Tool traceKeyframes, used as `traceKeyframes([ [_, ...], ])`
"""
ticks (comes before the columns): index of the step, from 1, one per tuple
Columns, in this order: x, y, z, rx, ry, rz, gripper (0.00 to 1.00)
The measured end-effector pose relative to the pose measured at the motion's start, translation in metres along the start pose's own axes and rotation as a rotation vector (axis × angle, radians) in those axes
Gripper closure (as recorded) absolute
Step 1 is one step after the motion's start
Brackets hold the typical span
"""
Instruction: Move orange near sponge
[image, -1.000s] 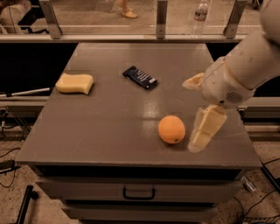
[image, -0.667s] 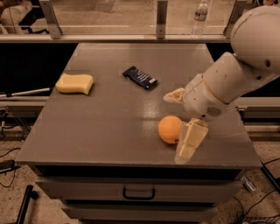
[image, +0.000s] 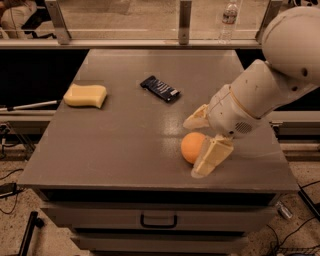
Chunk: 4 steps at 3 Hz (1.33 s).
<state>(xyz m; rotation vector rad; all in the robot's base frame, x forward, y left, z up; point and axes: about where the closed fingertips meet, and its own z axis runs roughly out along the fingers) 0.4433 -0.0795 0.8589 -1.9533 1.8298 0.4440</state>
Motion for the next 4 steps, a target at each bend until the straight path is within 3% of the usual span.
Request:
traceKeyframes([
  [2,-0.0025,0.0011,0.0006,-0.001,0.002,-0.005,0.72],
  [3,-0.0043,0.0019,0.0011,-0.002,0.003,-0.009,1.00],
  [4,-0.0045,0.0020,0.0011,-0.002,0.003,-0.010,1.00],
])
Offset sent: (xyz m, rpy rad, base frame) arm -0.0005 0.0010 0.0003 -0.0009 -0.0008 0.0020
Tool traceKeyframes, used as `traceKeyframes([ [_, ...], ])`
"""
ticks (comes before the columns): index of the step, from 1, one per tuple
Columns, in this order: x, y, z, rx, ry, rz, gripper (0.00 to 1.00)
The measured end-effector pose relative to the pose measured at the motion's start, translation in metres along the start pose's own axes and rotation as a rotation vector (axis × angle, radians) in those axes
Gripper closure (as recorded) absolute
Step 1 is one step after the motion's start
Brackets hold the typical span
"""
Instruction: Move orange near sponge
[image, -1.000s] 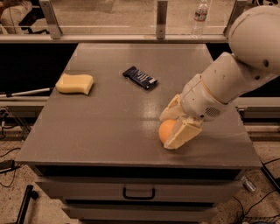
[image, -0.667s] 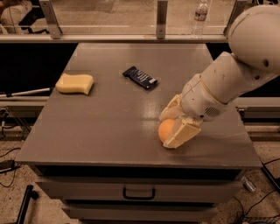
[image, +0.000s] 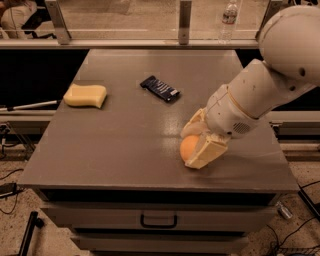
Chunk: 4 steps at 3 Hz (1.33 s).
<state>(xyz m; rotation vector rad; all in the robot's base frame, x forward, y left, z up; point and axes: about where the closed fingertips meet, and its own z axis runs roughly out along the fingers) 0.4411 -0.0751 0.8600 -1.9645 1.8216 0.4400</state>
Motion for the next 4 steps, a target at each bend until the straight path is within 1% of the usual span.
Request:
traceKeyframes([
  [1,-0.003,-0.001,0.001,0.013,-0.023,-0.009,1.00],
  [2,-0.016,-0.012,-0.003,0.079,-0.094,-0.034,1.00],
  [3,-0.036,-0.035,-0.015,0.158,-0.169,-0.069,1.00],
  [4,-0.061,-0.057,-0.028,0.218,-0.217,-0.104,1.00],
])
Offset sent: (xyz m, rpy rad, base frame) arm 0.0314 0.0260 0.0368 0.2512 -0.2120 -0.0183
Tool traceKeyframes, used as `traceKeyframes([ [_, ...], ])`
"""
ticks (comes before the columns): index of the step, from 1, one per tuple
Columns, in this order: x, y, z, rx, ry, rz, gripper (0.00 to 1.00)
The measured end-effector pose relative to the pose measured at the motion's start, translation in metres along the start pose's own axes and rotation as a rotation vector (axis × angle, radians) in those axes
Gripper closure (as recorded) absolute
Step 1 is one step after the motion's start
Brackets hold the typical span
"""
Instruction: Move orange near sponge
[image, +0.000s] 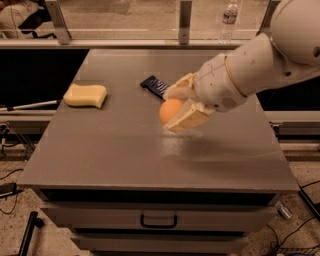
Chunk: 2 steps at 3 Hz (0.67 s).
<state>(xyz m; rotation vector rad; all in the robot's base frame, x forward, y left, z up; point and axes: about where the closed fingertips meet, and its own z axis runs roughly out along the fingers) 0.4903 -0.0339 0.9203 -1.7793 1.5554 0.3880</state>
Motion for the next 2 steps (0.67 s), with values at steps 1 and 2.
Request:
traceKeyframes([
  [1,-0.029,-0.027,0.008,0.033,-0.052,-0.043,1.00],
  [2,-0.055,-0.056,0.028,0.043,-0.091,-0.079,1.00],
])
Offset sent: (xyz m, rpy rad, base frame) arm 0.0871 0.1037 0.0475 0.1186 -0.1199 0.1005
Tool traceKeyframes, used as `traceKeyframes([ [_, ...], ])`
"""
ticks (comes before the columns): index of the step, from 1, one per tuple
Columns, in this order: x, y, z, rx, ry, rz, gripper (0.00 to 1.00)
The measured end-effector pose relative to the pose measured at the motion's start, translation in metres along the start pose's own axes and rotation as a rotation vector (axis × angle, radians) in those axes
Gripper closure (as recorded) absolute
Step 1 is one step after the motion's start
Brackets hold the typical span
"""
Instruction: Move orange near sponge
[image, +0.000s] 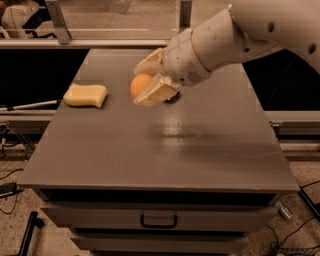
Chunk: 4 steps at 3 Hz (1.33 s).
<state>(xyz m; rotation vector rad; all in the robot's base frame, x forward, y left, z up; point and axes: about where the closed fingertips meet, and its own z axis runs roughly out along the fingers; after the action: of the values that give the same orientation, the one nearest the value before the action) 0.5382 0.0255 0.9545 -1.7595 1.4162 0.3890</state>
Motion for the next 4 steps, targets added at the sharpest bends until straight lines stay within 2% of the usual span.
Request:
traceKeyframes([
  [1,-0.012,-0.032,0.021,-0.009,-0.027,0.000,1.00],
  [2,-0.002,-0.065,0.044,-0.025,-0.082,0.069,1.00],
  [3,0.005,-0.081,0.057,-0.021,-0.109,0.108,1.00],
  [4,0.015,-0.087,0.080,-0.032,-0.129,0.169,1.00],
])
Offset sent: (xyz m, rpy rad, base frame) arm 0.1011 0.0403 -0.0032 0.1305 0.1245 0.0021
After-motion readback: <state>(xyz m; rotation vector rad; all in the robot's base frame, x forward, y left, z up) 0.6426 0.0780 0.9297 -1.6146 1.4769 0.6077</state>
